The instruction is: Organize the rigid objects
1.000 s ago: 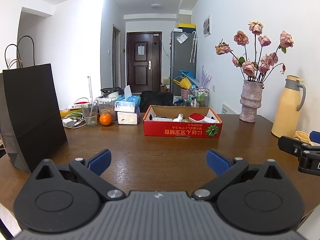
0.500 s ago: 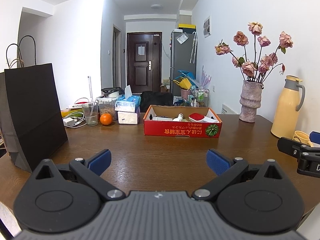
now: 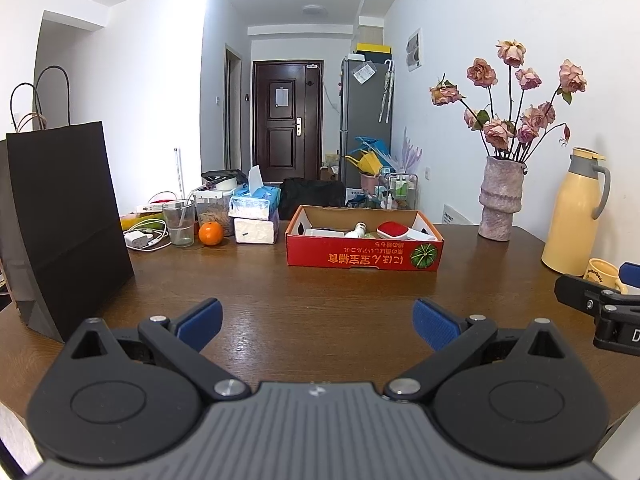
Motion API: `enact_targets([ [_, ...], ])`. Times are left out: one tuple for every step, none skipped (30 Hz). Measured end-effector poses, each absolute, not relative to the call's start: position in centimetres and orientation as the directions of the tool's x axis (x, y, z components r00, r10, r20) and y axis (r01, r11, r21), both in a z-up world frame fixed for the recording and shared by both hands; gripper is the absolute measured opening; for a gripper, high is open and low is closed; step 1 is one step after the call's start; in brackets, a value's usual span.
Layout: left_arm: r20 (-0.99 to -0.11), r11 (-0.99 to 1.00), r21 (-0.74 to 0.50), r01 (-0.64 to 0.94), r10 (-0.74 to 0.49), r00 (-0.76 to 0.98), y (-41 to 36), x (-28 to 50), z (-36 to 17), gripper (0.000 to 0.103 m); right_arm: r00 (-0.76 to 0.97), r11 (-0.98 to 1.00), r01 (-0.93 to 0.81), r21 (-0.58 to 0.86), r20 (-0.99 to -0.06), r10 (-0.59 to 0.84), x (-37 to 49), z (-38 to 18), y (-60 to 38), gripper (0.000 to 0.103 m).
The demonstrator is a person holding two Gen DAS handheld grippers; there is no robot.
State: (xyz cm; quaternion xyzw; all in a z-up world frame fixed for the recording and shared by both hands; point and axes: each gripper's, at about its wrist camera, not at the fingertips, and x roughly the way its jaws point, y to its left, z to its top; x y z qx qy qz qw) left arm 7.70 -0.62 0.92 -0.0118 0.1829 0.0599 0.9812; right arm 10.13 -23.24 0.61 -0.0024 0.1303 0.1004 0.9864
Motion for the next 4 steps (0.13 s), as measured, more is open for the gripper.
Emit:
enact_targets([
  [-0.360,0.993,-0.001,-0.121,0.113,0.926,-0.62,7.71,0.92,0.103,0.946,0.980,-0.199,0.021,-0.258,0.197,10.13,0.61,-23.24,0.103],
  [-0.360,0.993,-0.003,-0.118,0.109,0.927,-0.61,7.71,0.91,0.103,0.946,0.980,-0.199,0.021,-0.258,0.198,10.13,0.61,-23.24,0.103],
  [-0.361,0.993,-0.005,-0.116,0.107,0.927,-0.59,7.73,0.89,0.103,0.946,0.980,-0.199,0.021,-0.258,0.198,10.13,0.60,-23.24,0.103],
  [-0.361,0.993,-0.005,-0.116,0.106,0.926,-0.61,7.79,0.85,0.103,0.945,0.980,-0.199,0.020,-0.260,0.197,10.32,0.63,-23.18,0.103],
])
